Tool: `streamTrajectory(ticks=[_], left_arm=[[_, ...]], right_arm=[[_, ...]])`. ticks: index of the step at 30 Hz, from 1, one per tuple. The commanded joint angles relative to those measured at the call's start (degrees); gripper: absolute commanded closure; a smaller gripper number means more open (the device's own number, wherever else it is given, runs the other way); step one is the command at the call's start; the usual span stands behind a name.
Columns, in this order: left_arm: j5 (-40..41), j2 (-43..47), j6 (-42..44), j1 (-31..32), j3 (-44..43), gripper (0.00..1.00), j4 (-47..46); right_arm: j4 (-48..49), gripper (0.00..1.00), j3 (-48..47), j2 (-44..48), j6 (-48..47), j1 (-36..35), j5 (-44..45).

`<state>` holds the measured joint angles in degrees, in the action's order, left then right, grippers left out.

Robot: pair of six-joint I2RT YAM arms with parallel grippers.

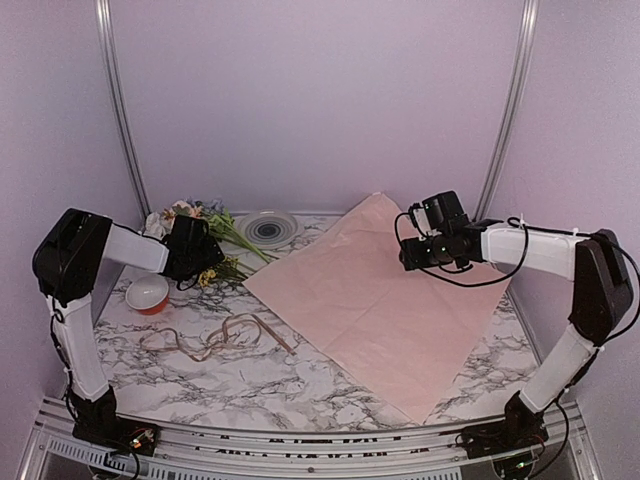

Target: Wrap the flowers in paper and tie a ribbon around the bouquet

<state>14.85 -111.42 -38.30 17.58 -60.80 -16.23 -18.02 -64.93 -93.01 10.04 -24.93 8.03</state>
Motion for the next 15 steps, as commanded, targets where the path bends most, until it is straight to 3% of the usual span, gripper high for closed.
streamTrajectory(ticks=[1, 5, 8, 10, 15], left_arm=[[-1.03, -3.11, -0.54, 0.12, -1.9, 0.2, 0.94], [-1.89, -4.43, 0.21, 0.15, -2.58, 0.37, 0.94], [-0.25, -2.86, 0.46, 0.09, -1.41, 0.64, 0.86], [1.88, -0.52, 1.01, 0.12, -0.11, 0.76, 0.77], [6.9, 7.75, 5.75, 0.12, 3.11, 0.95, 0.76]], right_arm=[[0.79, 0.36, -0.12, -0.68, 0.46, -0.63, 0.31], [0.5, 0.36, -0.11, -0.6, 0.35, -0.57, 0.32], [0.19, 0.36, -0.04, -0.28, 0.56, -0.6, 0.2], [0.09, 0.36, -0.01, 0.09, 0.7, -0.64, -0.03], [0.25, 0.36, 0.07, 0.99, 0.84, -0.91, -1.05]])
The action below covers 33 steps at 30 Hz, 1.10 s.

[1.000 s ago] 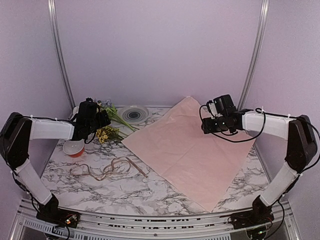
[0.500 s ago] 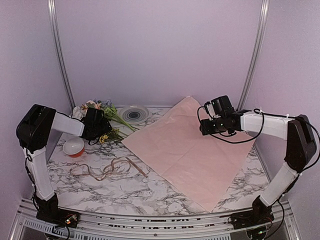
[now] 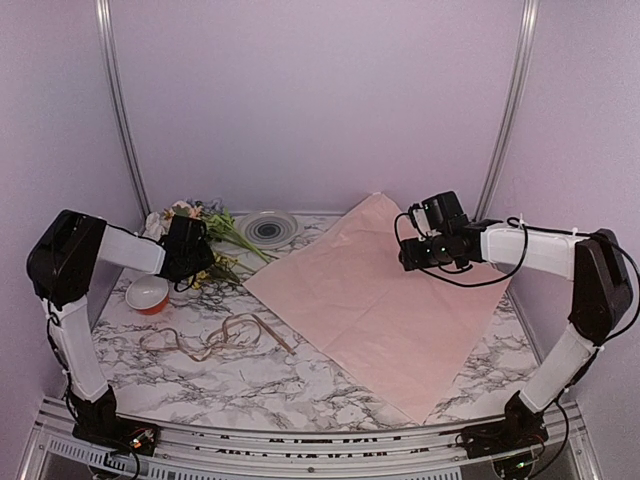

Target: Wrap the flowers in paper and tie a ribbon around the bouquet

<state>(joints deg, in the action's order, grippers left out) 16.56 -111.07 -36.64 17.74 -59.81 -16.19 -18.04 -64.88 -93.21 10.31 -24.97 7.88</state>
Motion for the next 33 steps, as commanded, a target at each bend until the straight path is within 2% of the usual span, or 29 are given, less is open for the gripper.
streamTrajectory(ticks=[1, 6, 9, 15, 19, 21, 24, 26, 30, 33], left_arm=[[6.31, 9.03, 5.1, 0.01, 2.82, 0.98, 0.64], [10.26, 17.53, 10.87, 0.47, 5.59, 1.0, 0.22], [14.64, 24.99, 20.68, 3.78, 7.01, 1.0, -1.89], [13.89, 35.73, 32.61, 11.46, 6.97, 1.0, -5.08], [6.8, 41.3, 32.68, 16.15, 6.72, 1.0, -5.51], [3.31, 42.63, 31.66, 18.63, 7.0, 1.0, -6.58], [-0.71, 43.45, 29.16, 22.27, 7.4, 1.0, -9.05], [-1.9, 43.21, 27.73, 24.28, 7.43, 1.0, -10.92], [-3.55, 41.75, 27.03, 27.46, 7.02, 1.0, -13.95], [-4.27, 40.96, 25.4, 28.25, 7.07, 1.0, -15.58]], right_arm=[[0.35, 0.36, -0.1, 1.37, 0.45, -0.93, -1.37], [1.32, 0.36, -0.18, 2.49, -0.56, -1.78, -5.3], [4.92, 0.36, 0.49, 5.23, -4.85, -5.19, -10.6], [15.53, 0.36, 2.1, 9.13, -11.24, -12.1, -30.76], [23.71, 0.35, 0.77, 7.4, -10.98, -17.35, -39.4], [27.16, 0.31, -1.61, 4.74, -9.26, -19.31, -41.23], [29.26, 0.15, -5.96, -0.29, -7.5, -22.21, -40.04], [30.33, 0.02, -8.23, -3.42, -6.53, -24.18, -38.6], [32.52, 0.01, -12.02, -9.47, -2.39, -25.8, -37.95], [32.36, 0.07, -13.52, -11.8, -0.43, -25.83, -35.26]])
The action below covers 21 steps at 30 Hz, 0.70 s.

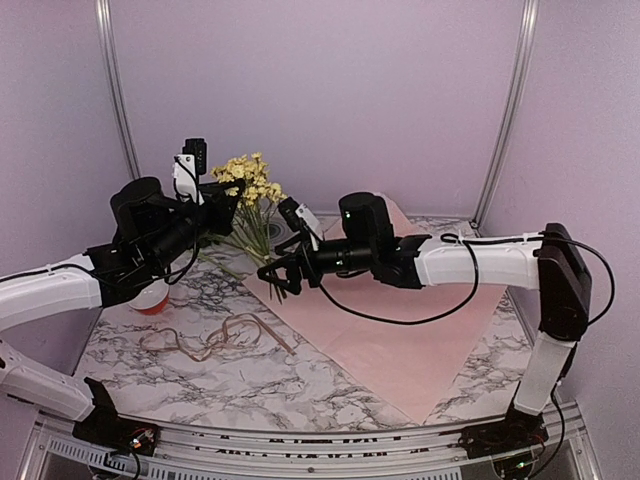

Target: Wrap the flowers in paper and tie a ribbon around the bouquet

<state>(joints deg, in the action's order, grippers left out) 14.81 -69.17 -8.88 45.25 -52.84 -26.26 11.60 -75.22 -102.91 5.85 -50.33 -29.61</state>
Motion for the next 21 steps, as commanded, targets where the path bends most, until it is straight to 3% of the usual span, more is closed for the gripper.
streamTrajectory(ticks=[1, 2, 6, 7, 10, 11, 15, 21], left_arm=[[-2.78, -1.24, -2.91, 0.96, 0.18, 1.0, -5.94], [-3.21, -1.56, -3.19, 1.08, 0.19, 1.0, -6.12], [-2.58, -2.82, -3.55, 1.28, 0.62, 1.0, -6.52], [-1.78, -3.06, -3.36, 1.24, 0.82, 0.95, -6.52], [1.27, -4.3, -0.96, 1.24, 1.51, 0.32, -5.95], [2.67, -4.76, -0.15, 1.2, 1.77, 0.22, -5.68], [9.61, -6.43, 1.36, 0.79, 2.03, 0.04, -2.69], [10.22, -11.34, -2.78, -3.96, -0.64, 0.02, 4.29]], right_arm=[[3.25, 0.13, -3.11, -2.64, 4.53, -0.43, 2.71], [3.88, 0.23, -3.06, -2.99, 5.04, -0.47, 2.52], [4.73, 0.88, -1.88, -2.48, 5.95, -0.43, 1.94], [4.63, 1.0, -1.2, -1.84, 6.08, -0.46, 2.79], [0.38, 1.0, 0.13, 0.53, 6.64, 0.67, 7.43], [-2.12, 1.0, 0.54, 1.42, 7.08, 1.55, 8.58], [-13.73, 1.0, 4.01, 5.39, 10.65, 9.02, 13.71], [-27.36, 1.0, 8.6, 5.36, 10.48, 20.26, 14.99]])
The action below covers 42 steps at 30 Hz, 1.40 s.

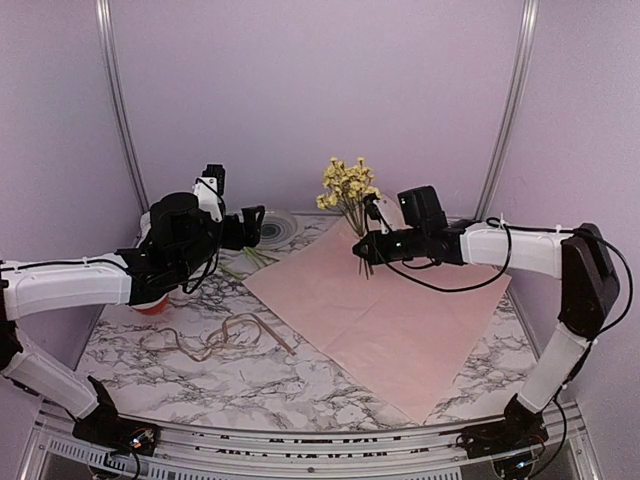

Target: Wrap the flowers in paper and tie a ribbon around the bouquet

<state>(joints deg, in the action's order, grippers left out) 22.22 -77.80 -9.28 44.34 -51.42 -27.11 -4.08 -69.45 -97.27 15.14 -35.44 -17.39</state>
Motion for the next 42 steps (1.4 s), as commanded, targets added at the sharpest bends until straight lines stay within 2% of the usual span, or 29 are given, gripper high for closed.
streamTrajectory(ticks=[1, 6, 13, 19, 22, 26, 32, 39, 42], left_arm=[[2.83, -3.64, -3.24, -3.82, -2.29, 0.02, 5.81], [2.4, -7.35, -7.08, -7.93, -2.5, 0.02, 8.64], [3.05, -11.03, -9.51, -9.63, -2.92, 0.01, 11.84], [3.56, -17.63, -18.17, -13.77, -11.35, 0.01, 24.04], [3.45, -23.21, -20.32, -16.62, -17.39, 0.01, 29.43], [5.25, -29.87, -23.03, -19.46, -23.56, 0.01, 31.49], [6.11, -39.28, -28.96, -23.24, -31.96, 0.01, 36.38], [13.26, -55.57, -33.03, -23.31, -51.22, 0.01, 56.01], [12.36, -58.13, -33.54, -23.32, -52.94, 0.01, 59.09]], right_arm=[[-12.22, 1.0, 3.66, -0.99, 1.12, 7.17, 2.49], [-12.9, 1.0, 5.79, -6.75, 1.22, 13.13, 0.51], [-14.23, 0.98, 4.52, -11.21, 0.79, 13.36, 0.69], [-17.54, 0.61, 4.14, -7.75, 0.72, 13.36, 5.37], [-19.79, 0.52, 3.92, -4.37, 0.54, 13.19, 9.02], [-22.14, 0.5, 3.49, -0.26, 0.26, 12.55, 13.8], [-23.1, 0.5, 3.1, 2.29, -0.34, 10.85, 16.28], [-22.38, 0.5, 3.43, 2.23, -1.1, 9.26, 16.61], [-22.38, 0.5, 3.33, 1.94, -1.35, 8.88, 16.88]])
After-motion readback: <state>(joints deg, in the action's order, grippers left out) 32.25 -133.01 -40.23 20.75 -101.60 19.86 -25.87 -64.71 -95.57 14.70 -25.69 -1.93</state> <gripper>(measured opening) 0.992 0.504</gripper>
